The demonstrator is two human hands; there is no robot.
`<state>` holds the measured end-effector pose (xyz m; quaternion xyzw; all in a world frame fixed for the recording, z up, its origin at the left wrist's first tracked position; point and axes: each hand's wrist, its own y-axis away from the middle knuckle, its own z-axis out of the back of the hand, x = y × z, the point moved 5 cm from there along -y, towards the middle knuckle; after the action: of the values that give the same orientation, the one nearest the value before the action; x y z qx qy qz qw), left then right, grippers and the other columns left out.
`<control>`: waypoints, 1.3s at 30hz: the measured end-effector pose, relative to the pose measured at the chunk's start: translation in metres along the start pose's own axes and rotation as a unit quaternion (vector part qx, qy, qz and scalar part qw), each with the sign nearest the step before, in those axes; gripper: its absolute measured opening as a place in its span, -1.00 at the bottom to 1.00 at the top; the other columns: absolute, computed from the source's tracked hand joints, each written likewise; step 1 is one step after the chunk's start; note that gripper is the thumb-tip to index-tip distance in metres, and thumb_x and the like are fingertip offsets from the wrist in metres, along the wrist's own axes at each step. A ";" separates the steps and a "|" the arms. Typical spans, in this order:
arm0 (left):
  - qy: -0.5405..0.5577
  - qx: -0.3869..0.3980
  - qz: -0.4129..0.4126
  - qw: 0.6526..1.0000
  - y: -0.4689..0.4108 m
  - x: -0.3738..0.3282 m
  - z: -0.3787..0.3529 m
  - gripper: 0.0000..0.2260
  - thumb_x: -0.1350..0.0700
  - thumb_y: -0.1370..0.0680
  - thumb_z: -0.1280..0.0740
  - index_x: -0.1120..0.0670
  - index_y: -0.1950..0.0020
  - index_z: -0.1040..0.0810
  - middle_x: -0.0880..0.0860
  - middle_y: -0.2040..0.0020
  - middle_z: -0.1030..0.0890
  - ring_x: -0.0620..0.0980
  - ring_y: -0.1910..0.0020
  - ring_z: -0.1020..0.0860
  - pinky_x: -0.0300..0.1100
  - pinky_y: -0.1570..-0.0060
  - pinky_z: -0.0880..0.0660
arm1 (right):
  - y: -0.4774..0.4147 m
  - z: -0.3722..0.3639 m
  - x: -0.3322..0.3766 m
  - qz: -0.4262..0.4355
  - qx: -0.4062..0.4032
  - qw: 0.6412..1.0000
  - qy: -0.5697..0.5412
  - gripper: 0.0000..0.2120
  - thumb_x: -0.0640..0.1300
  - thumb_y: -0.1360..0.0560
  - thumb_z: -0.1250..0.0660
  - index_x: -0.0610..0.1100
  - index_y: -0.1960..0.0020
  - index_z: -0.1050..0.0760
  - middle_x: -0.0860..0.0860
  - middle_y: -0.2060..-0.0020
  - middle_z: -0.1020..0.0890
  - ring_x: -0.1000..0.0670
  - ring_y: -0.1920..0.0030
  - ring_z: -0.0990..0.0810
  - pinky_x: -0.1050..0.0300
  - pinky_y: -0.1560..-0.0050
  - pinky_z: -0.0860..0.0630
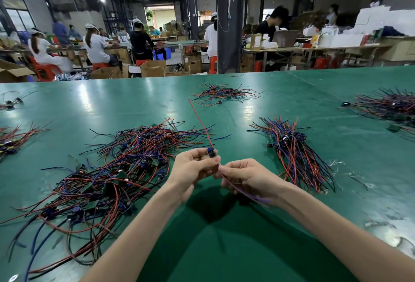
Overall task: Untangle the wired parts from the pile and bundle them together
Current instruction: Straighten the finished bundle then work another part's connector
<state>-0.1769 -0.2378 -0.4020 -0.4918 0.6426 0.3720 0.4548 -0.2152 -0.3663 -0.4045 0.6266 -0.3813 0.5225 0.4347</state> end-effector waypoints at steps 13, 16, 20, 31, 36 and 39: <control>-0.072 -0.035 -0.081 0.993 0.001 -0.009 0.004 -0.82 0.44 -0.40 -0.40 0.22 0.09 -0.58 -0.03 0.42 -0.62 -0.13 0.41 -0.59 -0.31 0.25 -0.57 | 0.002 -0.002 0.004 0.007 -0.077 0.996 0.040 -0.81 -0.20 -0.48 -0.38 -0.21 0.30 -0.57 -0.01 0.54 -0.58 0.17 0.61 -0.33 0.37 0.60 -0.20; -0.047 -0.082 -0.091 0.991 -0.002 -0.016 0.016 -0.83 0.44 -0.40 -0.40 0.20 0.12 -0.59 -0.01 0.37 -0.63 -0.15 0.38 -0.59 -0.31 0.22 -0.59 | 0.005 -0.007 0.003 0.006 -0.055 0.997 0.051 -0.84 -0.28 -0.48 -0.37 -0.24 0.29 -0.56 -0.03 0.51 -0.60 0.16 0.64 -0.29 0.37 0.62 -0.19; -0.031 -0.116 -0.093 0.988 -0.004 -0.019 0.029 -0.83 0.43 -0.40 -0.41 0.20 0.14 -0.58 -0.01 0.36 -0.65 -0.13 0.36 -0.61 -0.26 0.12 -0.58 | 0.006 -0.012 0.005 0.024 -0.047 0.996 0.068 -0.86 -0.29 -0.48 -0.36 -0.26 0.26 -0.55 -0.01 0.52 -0.59 0.16 0.64 -0.29 0.35 0.61 -0.21; -0.011 -0.176 -0.085 0.981 -0.009 -0.023 0.047 -0.85 0.39 -0.41 -0.43 0.15 0.17 -0.58 0.01 0.32 -0.61 -0.09 0.34 -0.56 -0.34 0.31 -0.40 | 0.007 -0.020 0.000 0.030 -0.005 0.997 0.076 -0.92 -0.30 -0.52 -0.32 -0.25 0.16 -0.49 -0.01 0.54 -0.46 0.13 0.59 -0.30 0.35 0.56 -0.20; 0.005 -0.177 -0.089 0.980 -0.009 -0.024 0.048 -0.85 0.39 -0.42 -0.42 0.17 0.13 -0.59 -0.02 0.34 -0.65 -0.16 0.38 -0.59 -0.43 0.38 -0.45 | 0.011 -0.025 0.004 0.049 0.047 0.991 0.111 -0.91 -0.32 -0.56 -0.24 -0.21 0.02 -0.50 0.04 0.49 -0.48 0.12 0.50 -0.34 0.32 0.43 -0.25; 0.004 -0.180 -0.094 0.979 -0.007 -0.024 0.047 -0.85 0.40 -0.41 -0.42 0.17 0.14 -0.58 -0.04 0.37 -0.64 -0.16 0.39 -0.59 -0.41 0.36 -0.49 | 0.011 -0.024 0.004 0.045 0.063 0.990 0.120 -0.91 -0.32 -0.58 -0.21 -0.22 -0.02 -0.48 0.03 0.51 -0.43 0.10 0.50 -0.28 0.28 0.43 -0.20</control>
<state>-0.1571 -0.1889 -0.3935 -0.6252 0.5178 0.4350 0.3897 -0.2324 -0.3475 -0.3968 0.5676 -0.3212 0.6357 0.4130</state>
